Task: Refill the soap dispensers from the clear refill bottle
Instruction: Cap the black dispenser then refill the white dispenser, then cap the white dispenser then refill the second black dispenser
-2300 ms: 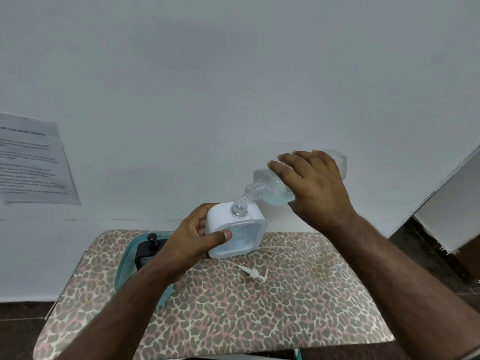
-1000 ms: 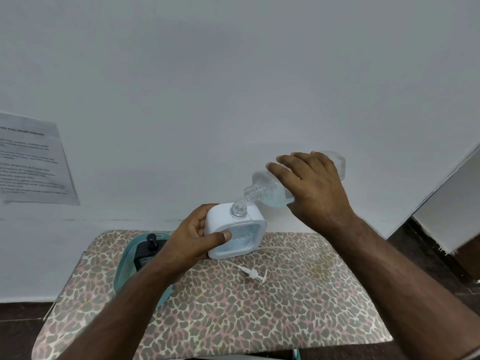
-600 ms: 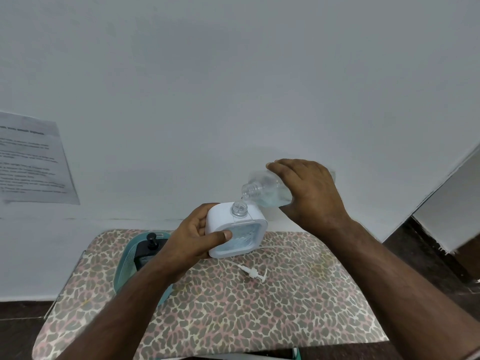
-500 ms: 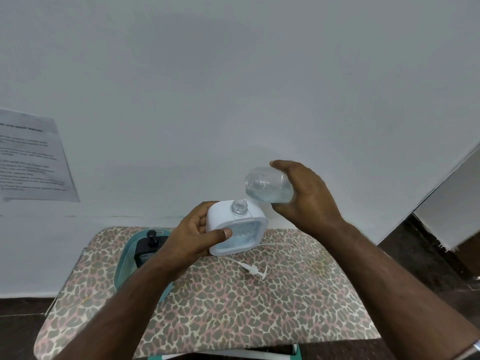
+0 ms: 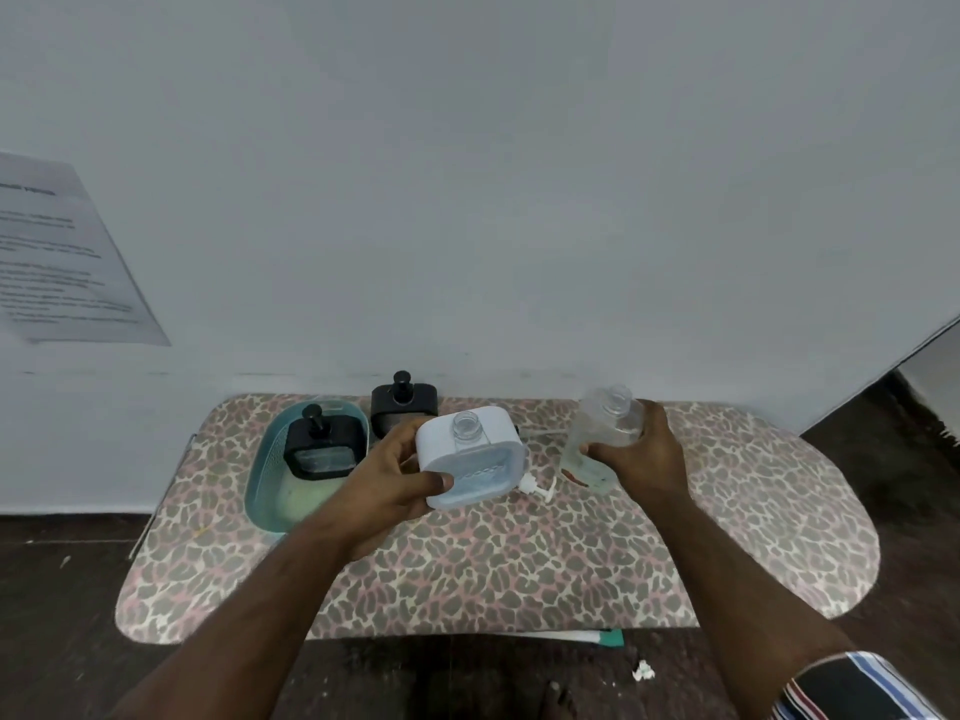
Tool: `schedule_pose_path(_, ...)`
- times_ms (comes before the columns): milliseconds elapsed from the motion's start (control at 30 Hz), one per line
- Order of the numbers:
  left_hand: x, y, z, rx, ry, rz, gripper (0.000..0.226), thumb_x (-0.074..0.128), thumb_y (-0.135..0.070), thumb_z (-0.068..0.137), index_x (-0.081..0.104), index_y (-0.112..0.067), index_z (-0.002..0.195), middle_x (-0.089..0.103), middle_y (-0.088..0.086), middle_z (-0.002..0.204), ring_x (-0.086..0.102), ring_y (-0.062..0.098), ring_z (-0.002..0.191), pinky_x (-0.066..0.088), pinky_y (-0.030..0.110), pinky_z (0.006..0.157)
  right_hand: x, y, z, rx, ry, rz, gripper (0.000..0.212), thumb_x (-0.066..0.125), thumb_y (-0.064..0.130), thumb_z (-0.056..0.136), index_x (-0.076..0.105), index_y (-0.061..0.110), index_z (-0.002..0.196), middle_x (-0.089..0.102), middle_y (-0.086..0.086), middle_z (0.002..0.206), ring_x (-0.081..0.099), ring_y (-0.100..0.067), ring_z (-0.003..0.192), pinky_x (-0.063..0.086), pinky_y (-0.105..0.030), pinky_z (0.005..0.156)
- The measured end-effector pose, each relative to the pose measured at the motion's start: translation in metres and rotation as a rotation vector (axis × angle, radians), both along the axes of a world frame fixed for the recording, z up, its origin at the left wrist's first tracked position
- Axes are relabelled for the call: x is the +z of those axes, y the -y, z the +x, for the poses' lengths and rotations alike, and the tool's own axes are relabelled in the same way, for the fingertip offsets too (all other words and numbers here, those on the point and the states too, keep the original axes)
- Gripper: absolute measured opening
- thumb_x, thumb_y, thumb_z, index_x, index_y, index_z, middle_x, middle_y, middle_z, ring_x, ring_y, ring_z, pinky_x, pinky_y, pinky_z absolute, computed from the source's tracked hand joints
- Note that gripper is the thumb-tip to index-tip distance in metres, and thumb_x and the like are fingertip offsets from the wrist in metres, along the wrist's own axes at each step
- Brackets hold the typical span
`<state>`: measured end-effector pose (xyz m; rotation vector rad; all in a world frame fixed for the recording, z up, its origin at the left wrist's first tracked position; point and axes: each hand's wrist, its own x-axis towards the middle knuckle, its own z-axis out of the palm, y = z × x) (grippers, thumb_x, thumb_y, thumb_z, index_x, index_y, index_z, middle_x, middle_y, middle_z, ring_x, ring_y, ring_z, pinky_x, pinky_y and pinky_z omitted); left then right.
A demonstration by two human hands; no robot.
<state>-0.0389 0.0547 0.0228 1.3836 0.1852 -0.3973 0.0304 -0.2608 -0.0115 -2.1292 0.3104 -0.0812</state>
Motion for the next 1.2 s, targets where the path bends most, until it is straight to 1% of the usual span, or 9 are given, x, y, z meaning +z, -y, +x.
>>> schedule_pose_path(267, -0.051, 0.007, 0.002, 0.065, -0.095, 0.109, 0.062, 0.075, 0.003, 0.080, 0.060, -0.034, 0.129, 0.065, 0.005, 0.132, 0.062, 0.032, 0.125, 0.055, 0.040, 0.079, -0.063, 0.012, 0.000, -0.042, -0.075, 0.011, 0.078, 0.092, 0.024, 0.065, 0.049, 0.023, 0.130, 0.067, -0.004, 0.119, 0.065, -0.027, 0.103, 0.050, -0.033, 0.085)
schedule_pose_path(433, -0.071, 0.018, 0.000, 0.083, -0.141, 0.169, 0.061, 0.074, -0.008, 0.070, 0.060, -0.034, 0.124, 0.066, 0.008, 0.127, 0.062, 0.036, 0.122, 0.054, 0.043, 0.077, -0.066, 0.016, 0.003, -0.011, -0.082, 0.102, 0.067, 0.089, 0.021, 0.071, 0.048, 0.036, 0.122, 0.067, 0.012, 0.105, 0.065, -0.010, 0.090, 0.049, -0.023, 0.073)
schedule_pose_path(567, -0.085, 0.025, -0.001, 0.068, -0.146, 0.221, 0.061, 0.073, -0.010, 0.070, 0.059, -0.034, 0.125, 0.066, 0.010, 0.125, 0.063, 0.043, 0.115, 0.049, 0.041, 0.069, -0.074, 0.032, -0.004, 0.027, -0.115, 0.119, 0.084, 0.088, 0.008, 0.068, 0.046, 0.030, 0.137, 0.063, 0.004, 0.125, 0.063, -0.019, 0.110, 0.055, -0.035, 0.086)
schedule_pose_path(700, -0.096, 0.028, -0.002, 0.062, -0.156, 0.238, 0.059, 0.072, 0.003, 0.082, 0.056, -0.028, 0.130, 0.064, 0.011, 0.127, 0.064, 0.026, 0.104, 0.050, 0.027, 0.059, -0.080, 0.044, -0.015, 0.032, -0.172, 0.144, 0.094, 0.087, -0.002, 0.067, 0.040, 0.022, 0.145, 0.056, 0.000, 0.133, 0.057, -0.023, 0.122, 0.053, -0.038, 0.089)
schedule_pose_path(900, -0.102, 0.030, 0.001, 0.057, -0.170, 0.266, 0.060, 0.067, 0.009, 0.088, 0.052, -0.025, 0.135, 0.063, 0.005, 0.127, 0.063, 0.026, 0.110, 0.051, 0.028, 0.064, -0.078, 0.038, -0.005, -0.007, -0.202, 0.164, 0.094, 0.091, 0.006, 0.067, 0.040, 0.018, 0.145, 0.055, 0.002, 0.130, 0.057, -0.018, 0.114, 0.051, -0.037, 0.092)
schedule_pose_path(967, -0.103, 0.031, 0.004, 0.051, -0.157, 0.294, 0.060, 0.068, 0.007, 0.088, 0.052, -0.027, 0.134, 0.063, 0.003, 0.126, 0.063, 0.026, 0.112, 0.052, 0.031, 0.068, -0.080, 0.035, -0.003, -0.128, -0.290, 0.174, 0.085, 0.088, 0.005, 0.067, 0.042, 0.016, 0.138, 0.059, -0.005, 0.125, 0.061, -0.024, 0.106, 0.054, -0.041, 0.089)
schedule_pose_path(1067, -0.106, 0.029, 0.007, 0.056, -0.157, 0.304, 0.058, 0.069, 0.006, 0.088, 0.054, -0.034, 0.128, 0.064, 0.001, 0.125, 0.063, 0.027, 0.113, 0.055, 0.038, 0.073, -0.086, 0.024, -0.022, -0.306, -0.402, 0.079, 0.045, 0.081, 0.015, 0.075, 0.054, 0.014, 0.111, 0.065, -0.009, 0.105, 0.065, -0.030, 0.094, 0.054, -0.041, 0.084)
schedule_pose_path(1133, -0.107, 0.028, 0.008, 0.063, -0.156, 0.305, 0.058, 0.068, 0.006, 0.087, 0.055, -0.038, 0.122, 0.064, 0.002, 0.123, 0.063, 0.029, 0.112, 0.054, 0.042, 0.075, -0.096, 0.008, -0.039, -0.200, -0.391, -0.013, 0.017, 0.074, 0.023, 0.082, 0.062, 0.015, 0.093, 0.068, -0.003, 0.089, 0.067, -0.028, 0.088, 0.055, -0.038, 0.080)
schedule_pose_path(1200, -0.109, 0.026, 0.008, 0.071, -0.157, 0.305, 0.059, 0.068, 0.008, 0.086, 0.054, -0.035, 0.124, 0.063, 0.002, 0.124, 0.063, 0.030, 0.113, 0.054, 0.042, 0.074, -0.105, -0.014, -0.045, -0.046, -0.413, -0.025, 0.010, 0.071, 0.029, 0.085, 0.068, 0.019, 0.087, 0.071, 0.001, 0.082, 0.069, -0.023, 0.081, 0.058, -0.040, 0.078)
